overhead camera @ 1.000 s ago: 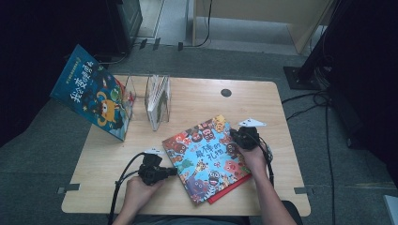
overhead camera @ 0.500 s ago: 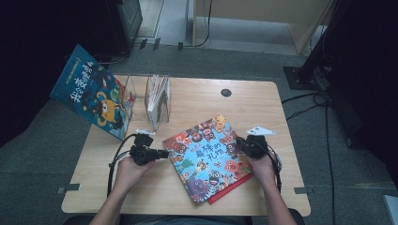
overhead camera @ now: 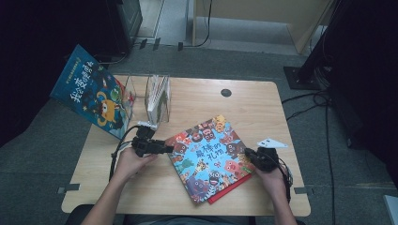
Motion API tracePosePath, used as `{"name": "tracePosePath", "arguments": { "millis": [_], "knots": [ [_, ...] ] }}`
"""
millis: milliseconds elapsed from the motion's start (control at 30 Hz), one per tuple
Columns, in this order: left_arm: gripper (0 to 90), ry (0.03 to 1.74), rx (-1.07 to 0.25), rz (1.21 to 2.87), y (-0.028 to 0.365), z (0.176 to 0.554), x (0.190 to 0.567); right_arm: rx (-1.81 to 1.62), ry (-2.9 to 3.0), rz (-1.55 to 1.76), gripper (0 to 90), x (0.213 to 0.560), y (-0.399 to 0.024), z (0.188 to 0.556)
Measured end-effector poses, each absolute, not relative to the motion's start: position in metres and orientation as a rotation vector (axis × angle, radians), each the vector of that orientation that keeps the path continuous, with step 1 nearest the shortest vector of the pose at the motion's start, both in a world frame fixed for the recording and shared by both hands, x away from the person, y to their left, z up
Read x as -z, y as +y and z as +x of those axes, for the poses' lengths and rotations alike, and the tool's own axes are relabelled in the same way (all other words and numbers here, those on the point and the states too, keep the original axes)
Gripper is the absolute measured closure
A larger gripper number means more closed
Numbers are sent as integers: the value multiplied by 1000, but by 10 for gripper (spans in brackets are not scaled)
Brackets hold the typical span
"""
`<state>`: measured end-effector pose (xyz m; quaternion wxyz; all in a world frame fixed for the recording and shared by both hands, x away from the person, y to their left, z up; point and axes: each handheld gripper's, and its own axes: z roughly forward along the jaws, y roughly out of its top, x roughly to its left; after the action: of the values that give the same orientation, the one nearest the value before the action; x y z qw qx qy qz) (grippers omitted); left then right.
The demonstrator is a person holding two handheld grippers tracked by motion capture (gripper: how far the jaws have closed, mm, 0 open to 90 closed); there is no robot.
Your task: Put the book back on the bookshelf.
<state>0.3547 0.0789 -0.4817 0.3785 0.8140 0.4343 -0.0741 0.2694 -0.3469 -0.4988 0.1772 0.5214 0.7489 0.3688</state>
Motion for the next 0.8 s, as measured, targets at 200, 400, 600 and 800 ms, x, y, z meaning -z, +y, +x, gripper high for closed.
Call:
{"name": "tracePosePath", "arguments": {
  "millis": [200, 400, 600, 800],
  "knots": [
    [373, 1109, 176, 2084, 79, 361, 482, -1045, 2102, 1500, 871, 499, -356, 253],
    [373, 1097, 166, 2092, 78, 367, 483, -1033, 2086, 1511, 870, 499, -363, 240],
    [377, 1088, 170, 2081, 78, 373, 485, -1018, 2090, 1506, 870, 499, -368, 226],
    [379, 1099, 132, 2088, 79, 376, 486, -1023, 2105, 1519, 870, 499, -372, 215]
  ]
}}
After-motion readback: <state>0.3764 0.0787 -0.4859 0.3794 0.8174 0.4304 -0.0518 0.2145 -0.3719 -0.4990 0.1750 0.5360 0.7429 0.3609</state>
